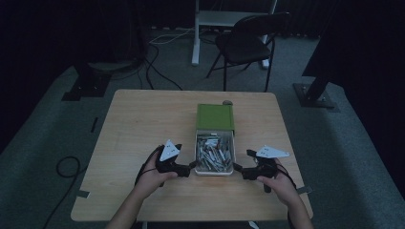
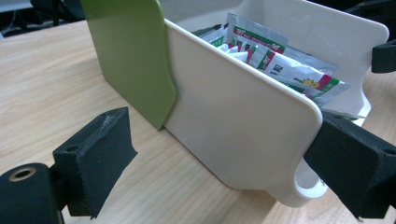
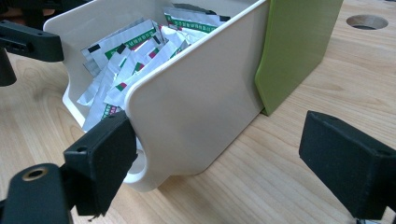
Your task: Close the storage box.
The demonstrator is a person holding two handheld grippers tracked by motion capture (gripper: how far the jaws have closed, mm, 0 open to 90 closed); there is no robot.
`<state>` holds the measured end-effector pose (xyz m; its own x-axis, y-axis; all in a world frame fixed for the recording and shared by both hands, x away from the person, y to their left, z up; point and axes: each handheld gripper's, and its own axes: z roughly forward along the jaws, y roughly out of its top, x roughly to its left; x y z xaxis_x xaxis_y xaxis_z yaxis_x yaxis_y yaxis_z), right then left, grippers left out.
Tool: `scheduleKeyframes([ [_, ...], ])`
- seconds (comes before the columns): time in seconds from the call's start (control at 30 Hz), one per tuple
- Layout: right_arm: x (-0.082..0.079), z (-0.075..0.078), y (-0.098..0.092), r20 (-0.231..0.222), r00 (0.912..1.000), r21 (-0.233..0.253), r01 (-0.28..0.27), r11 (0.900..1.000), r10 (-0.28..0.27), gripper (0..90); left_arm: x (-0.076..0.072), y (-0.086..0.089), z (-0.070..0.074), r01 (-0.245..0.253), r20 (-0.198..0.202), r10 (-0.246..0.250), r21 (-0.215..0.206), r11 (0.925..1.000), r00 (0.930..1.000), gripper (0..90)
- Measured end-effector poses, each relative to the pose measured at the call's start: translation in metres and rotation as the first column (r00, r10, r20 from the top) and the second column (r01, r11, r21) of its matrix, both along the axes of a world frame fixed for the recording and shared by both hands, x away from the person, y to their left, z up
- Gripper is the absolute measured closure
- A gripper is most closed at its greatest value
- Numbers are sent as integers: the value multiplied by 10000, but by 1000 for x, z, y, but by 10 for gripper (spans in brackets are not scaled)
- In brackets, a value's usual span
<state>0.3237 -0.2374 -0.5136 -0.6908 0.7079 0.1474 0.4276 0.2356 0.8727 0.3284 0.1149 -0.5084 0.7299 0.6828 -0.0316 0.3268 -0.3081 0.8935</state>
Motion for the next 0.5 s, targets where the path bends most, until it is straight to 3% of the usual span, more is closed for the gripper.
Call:
scheduleKeyframes([
  [0.5, 7, 0, 1, -30, 9998, 20, 205, 9998, -205, 112, 9, -1, 1, -154, -46, 154, 78, 9999, 9999, 98],
])
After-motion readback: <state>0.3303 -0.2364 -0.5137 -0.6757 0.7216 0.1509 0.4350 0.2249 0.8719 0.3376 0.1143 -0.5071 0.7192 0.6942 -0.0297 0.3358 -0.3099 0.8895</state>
